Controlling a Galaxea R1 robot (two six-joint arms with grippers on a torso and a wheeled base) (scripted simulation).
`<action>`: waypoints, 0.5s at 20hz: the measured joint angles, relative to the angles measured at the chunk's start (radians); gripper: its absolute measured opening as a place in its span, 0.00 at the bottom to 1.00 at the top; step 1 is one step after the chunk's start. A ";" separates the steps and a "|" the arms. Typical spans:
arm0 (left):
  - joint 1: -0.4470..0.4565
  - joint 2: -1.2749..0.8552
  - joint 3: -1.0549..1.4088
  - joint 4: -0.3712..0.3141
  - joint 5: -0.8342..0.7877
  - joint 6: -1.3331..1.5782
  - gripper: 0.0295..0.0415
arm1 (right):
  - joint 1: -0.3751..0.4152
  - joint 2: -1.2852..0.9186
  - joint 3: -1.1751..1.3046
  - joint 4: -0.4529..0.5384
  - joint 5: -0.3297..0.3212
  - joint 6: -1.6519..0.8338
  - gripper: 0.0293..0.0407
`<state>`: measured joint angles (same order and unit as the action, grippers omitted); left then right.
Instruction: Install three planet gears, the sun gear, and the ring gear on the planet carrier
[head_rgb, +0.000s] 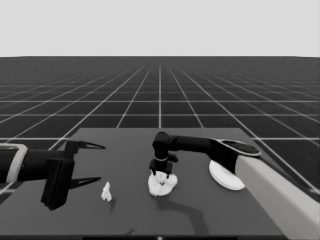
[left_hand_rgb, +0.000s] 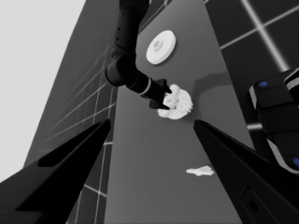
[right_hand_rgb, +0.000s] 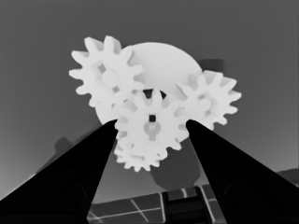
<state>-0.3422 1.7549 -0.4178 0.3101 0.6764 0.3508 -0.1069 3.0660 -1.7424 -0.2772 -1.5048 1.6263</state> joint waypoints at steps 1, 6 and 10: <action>0.000 0.000 0.000 0.000 0.000 0.000 0.75 | 0.000 0.000 0.000 0.000 0.000 0.010 0.14; 0.000 0.000 0.000 0.000 0.000 0.000 0.75 | 0.000 0.000 0.000 0.000 0.000 0.063 0.14; 0.000 0.000 0.000 0.000 0.000 0.000 0.75 | 0.000 0.000 0.000 0.000 0.000 0.105 0.14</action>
<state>-0.3422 1.7549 -0.4178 0.3101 0.6764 0.3508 -0.1066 3.0658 -1.7425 -0.2772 -1.5049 1.7310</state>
